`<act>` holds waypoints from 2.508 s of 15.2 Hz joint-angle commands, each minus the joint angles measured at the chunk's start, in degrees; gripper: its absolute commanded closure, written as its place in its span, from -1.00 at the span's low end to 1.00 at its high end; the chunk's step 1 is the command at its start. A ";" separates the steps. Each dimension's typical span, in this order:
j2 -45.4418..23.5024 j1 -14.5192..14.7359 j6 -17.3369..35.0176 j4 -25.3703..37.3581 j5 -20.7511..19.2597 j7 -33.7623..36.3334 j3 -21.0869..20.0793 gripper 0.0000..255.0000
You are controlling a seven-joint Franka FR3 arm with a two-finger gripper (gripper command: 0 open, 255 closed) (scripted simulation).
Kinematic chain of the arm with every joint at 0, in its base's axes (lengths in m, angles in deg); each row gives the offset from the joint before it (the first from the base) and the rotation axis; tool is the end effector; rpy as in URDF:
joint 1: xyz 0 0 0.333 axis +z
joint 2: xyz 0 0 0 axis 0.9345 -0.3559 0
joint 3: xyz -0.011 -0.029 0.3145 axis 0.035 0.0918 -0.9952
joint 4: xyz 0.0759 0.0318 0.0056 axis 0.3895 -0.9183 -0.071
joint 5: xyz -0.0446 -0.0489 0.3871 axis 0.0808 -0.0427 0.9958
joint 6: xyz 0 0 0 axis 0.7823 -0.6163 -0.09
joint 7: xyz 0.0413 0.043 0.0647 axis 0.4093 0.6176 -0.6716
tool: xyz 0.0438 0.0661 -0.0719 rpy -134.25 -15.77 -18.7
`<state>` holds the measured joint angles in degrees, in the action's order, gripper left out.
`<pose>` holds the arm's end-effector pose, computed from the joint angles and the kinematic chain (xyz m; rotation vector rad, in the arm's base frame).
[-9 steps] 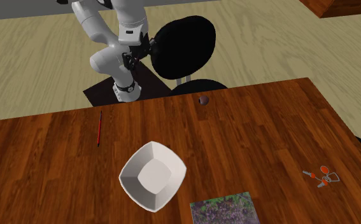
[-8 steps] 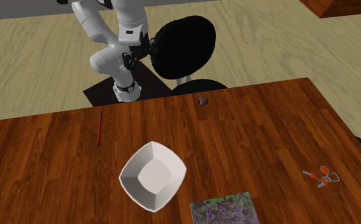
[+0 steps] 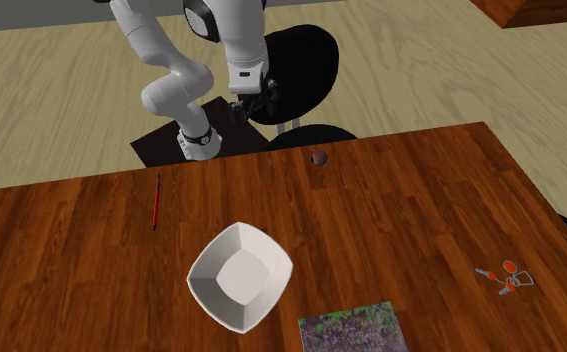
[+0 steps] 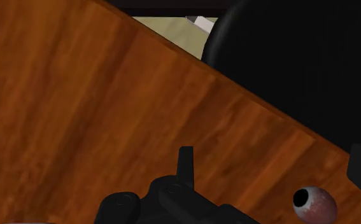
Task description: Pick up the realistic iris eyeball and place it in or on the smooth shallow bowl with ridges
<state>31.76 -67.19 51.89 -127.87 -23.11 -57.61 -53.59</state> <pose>0.3523 0.0744 0.5595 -3.1159 -0.0834 -0.0660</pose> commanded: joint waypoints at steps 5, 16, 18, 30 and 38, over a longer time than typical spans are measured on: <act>-10.19 1.02 9.94 2.35 1.41 2.71 -3.65 -1.00; -27.92 2.07 23.14 9.70 -0.29 7.82 -8.82 -1.00; -28.66 2.09 24.67 8.90 -0.45 7.95 -8.96 -1.00; -30.11 2.12 27.40 7.58 -0.78 8.22 -9.19 -1.00; -30.11 2.12 27.40 7.58 -0.78 8.22 -9.19 1.00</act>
<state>1.65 -65.06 79.29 -120.29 -23.89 -49.39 -62.77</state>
